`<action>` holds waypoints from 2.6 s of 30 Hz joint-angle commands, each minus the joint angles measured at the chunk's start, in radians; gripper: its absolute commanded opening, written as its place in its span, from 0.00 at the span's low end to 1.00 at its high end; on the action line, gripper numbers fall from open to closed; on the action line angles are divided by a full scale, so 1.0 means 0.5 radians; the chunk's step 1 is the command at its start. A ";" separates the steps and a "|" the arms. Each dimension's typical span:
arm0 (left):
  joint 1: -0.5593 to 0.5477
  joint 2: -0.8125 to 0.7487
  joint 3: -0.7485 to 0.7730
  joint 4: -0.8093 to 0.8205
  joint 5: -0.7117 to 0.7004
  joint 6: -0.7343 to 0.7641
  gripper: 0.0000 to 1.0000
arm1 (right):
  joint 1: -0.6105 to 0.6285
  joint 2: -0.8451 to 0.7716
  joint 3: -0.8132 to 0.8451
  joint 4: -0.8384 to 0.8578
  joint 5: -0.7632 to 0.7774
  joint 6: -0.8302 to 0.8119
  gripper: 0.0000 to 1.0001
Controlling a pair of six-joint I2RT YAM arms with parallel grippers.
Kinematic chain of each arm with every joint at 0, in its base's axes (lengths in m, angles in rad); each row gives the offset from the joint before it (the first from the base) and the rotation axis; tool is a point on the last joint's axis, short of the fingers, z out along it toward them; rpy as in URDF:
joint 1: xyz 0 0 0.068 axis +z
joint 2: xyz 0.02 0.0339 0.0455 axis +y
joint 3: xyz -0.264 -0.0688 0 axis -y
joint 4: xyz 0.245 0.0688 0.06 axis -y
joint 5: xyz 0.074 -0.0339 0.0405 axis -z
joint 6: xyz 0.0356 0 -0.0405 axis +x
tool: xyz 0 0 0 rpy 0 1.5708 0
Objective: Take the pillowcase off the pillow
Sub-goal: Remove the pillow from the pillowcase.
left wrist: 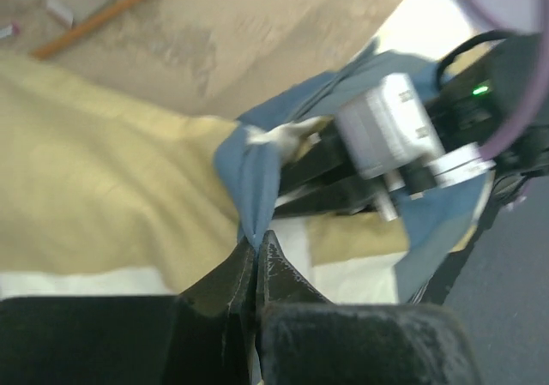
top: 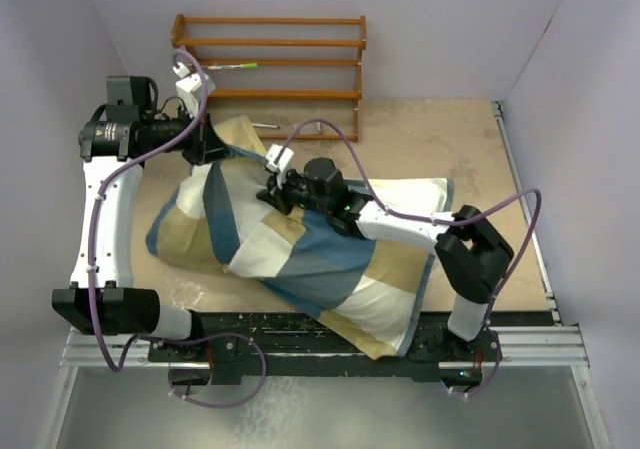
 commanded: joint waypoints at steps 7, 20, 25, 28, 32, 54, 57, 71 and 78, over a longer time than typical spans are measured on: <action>0.337 -0.307 -0.768 0.803 -0.707 0.567 0.00 | -0.028 -0.546 -0.747 -0.296 -0.124 0.038 0.00; 0.392 -0.061 -1.291 1.367 -0.815 0.627 0.00 | 0.041 -0.341 -0.155 -0.385 -0.052 -0.017 0.37; 0.392 -0.024 -1.339 1.439 -0.857 0.688 0.00 | 0.282 -0.232 0.121 -0.535 0.151 -0.240 0.73; 0.397 -0.036 -1.379 1.471 -0.856 0.692 0.00 | 0.356 -0.124 0.207 -0.600 0.167 -0.273 0.76; 0.408 -0.093 -1.461 1.522 -0.837 0.686 0.00 | 0.390 0.079 0.379 -0.722 0.181 -0.324 0.83; 0.205 -0.445 -0.944 -0.061 0.092 2.340 0.77 | 0.159 0.308 0.270 -0.748 0.069 0.213 0.24; 0.030 -0.483 -0.997 -0.106 -0.066 2.441 0.76 | 0.159 0.279 0.235 -0.739 0.061 0.209 0.22; -0.072 -0.625 -1.459 -0.013 -0.371 2.649 0.63 | 0.009 0.059 -0.002 -0.491 -0.082 0.432 0.00; -0.051 -0.657 -1.607 0.471 -0.627 2.396 0.03 | -0.034 -0.006 -0.115 -0.429 -0.085 0.491 0.00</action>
